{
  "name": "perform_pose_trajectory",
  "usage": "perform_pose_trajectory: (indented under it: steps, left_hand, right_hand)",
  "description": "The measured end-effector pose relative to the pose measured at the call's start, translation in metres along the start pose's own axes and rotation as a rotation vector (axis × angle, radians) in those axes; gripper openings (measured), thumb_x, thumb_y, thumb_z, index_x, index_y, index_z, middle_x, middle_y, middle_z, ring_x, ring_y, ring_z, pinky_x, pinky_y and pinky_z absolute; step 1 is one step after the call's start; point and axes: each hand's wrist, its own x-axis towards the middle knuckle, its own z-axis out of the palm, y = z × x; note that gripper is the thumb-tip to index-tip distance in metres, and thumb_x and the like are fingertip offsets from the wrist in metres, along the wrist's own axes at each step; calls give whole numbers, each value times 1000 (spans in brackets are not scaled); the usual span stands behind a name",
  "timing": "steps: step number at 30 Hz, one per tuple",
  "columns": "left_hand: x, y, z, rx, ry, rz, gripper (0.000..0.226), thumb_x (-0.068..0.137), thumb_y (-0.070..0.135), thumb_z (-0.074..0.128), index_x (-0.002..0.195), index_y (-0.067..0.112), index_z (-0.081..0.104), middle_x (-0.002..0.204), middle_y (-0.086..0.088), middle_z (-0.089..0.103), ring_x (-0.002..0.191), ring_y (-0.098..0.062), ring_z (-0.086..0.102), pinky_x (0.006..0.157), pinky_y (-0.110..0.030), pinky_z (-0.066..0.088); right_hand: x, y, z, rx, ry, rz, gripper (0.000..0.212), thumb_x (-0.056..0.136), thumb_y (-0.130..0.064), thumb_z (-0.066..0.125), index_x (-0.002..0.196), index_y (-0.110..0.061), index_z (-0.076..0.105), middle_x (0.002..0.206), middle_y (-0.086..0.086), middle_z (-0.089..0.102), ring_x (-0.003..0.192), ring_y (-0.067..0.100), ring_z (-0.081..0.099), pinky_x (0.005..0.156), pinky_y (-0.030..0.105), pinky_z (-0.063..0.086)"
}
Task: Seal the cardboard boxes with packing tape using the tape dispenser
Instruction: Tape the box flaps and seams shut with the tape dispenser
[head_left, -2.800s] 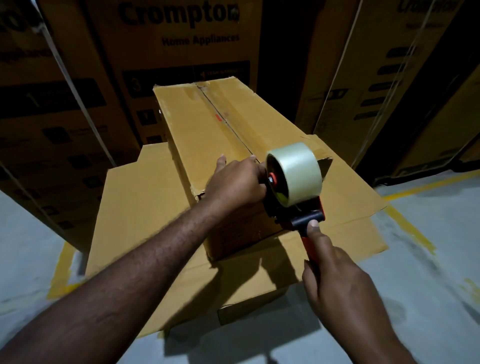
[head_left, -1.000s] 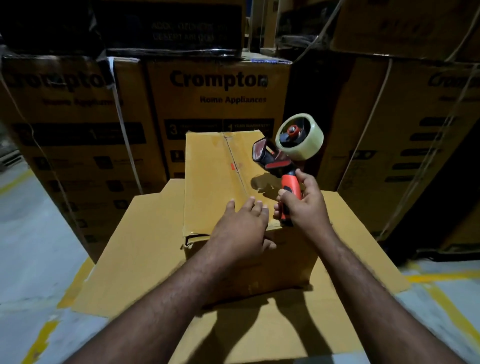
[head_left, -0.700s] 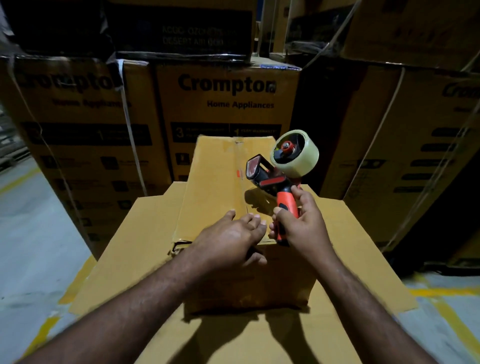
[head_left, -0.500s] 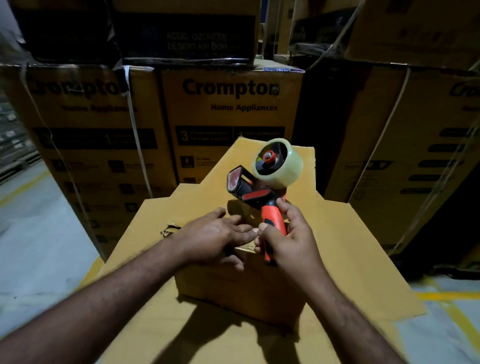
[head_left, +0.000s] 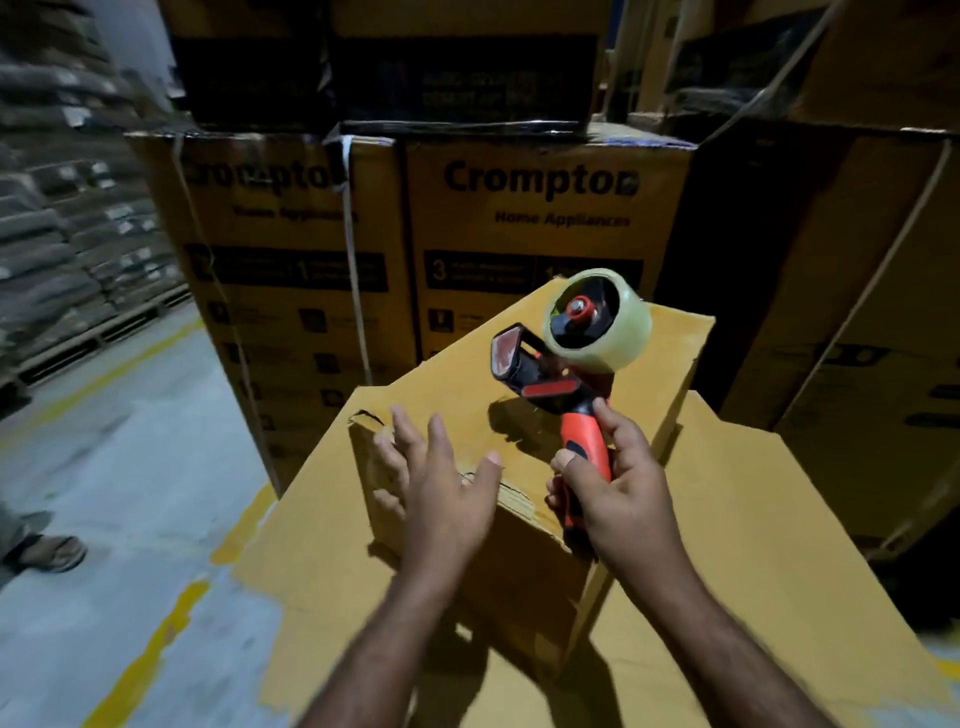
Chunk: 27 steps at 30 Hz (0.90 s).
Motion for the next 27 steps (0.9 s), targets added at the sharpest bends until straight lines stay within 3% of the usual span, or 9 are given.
perform_pose_trajectory:
  steps: [3, 7, 11, 16, 18, 20, 22, 24, 27]
  left_hand:
    - [0, 10, 8, -193, 3, -98, 79, 103, 24, 56, 163, 34, 5, 159, 15, -40, 149, -18, -35, 124, -50, 8]
    - [6, -1, -2, -283, -128, -31, 77, 101, 8, 52, 161, 40, 14, 160, 24, -34, 143, -14, -42, 123, -48, -1]
    - [9, 0, -22, -311, -213, -36, 76, 98, 5, 52, 161, 35, 21, 164, 25, -21, 149, -12, -32, 123, -50, -6]
    - [41, -15, -39, -374, -292, -45, 85, 68, 29, 60, 152, 36, 45, 169, 14, 14, 156, -30, 2, 122, -65, 18]
    - [40, -7, -48, -275, -238, -32, 64, 81, 28, 56, 145, 32, 54, 163, -3, 32, 153, -31, 20, 119, -59, 29]
    - [34, 3, -61, -230, -23, -50, 41, 98, 20, 51, 137, 27, 63, 142, -3, 57, 133, -24, 50, 105, -43, 47]
    - [31, 10, -71, -418, 139, -158, 27, 103, 18, 50, 119, 13, 71, 116, -3, 69, 97, -22, 66, 77, -33, 51]
    - [28, 23, -82, -725, -43, -322, 37, 106, 32, 46, 103, 3, 68, 103, -11, 70, 82, -23, 68, 68, -33, 53]
    - [30, 32, -97, -975, -297, -464, 69, 102, 59, 43, 123, -4, 63, 121, -31, 67, 114, -43, 66, 88, -51, 59]
  right_hand:
    - [-5, 4, 10, 1, 53, -27, 61, 97, -22, 63, 147, -43, 35, 96, 6, 68, 79, 21, 71, 70, 47, 62]
    - [-12, 6, 10, 57, 10, -13, 58, 98, -22, 62, 145, -45, 35, 93, 7, 69, 82, 24, 72, 69, 46, 62]
    - [-24, 0, 17, 129, -87, 56, 57, 97, -21, 64, 144, -43, 38, 90, 7, 71, 81, 27, 73, 69, 44, 61]
    - [-31, -10, 27, 158, -208, 49, 57, 96, -15, 65, 143, -37, 43, 109, 8, 64, 82, 25, 73, 72, 40, 62]
    - [-31, -14, 25, 131, -231, 38, 55, 95, -16, 66, 139, -42, 43, 114, 7, 61, 83, 25, 73, 72, 38, 62]
    - [-29, -16, 21, 55, -215, 10, 54, 93, -30, 68, 136, -52, 44, 118, 3, 59, 86, 26, 72, 75, 44, 63]
    - [-29, -18, 15, -79, -198, -30, 59, 83, -49, 66, 136, -61, 41, 119, -4, 58, 90, 22, 70, 73, 47, 62]
    - [-31, -23, 9, -193, -201, -93, 62, 87, -50, 65, 141, -60, 36, 117, -10, 58, 87, 18, 68, 67, 41, 62]
    - [-32, -32, 5, -360, -213, -214, 64, 95, -38, 64, 149, -49, 32, 117, -9, 61, 83, 14, 67, 64, 30, 59]
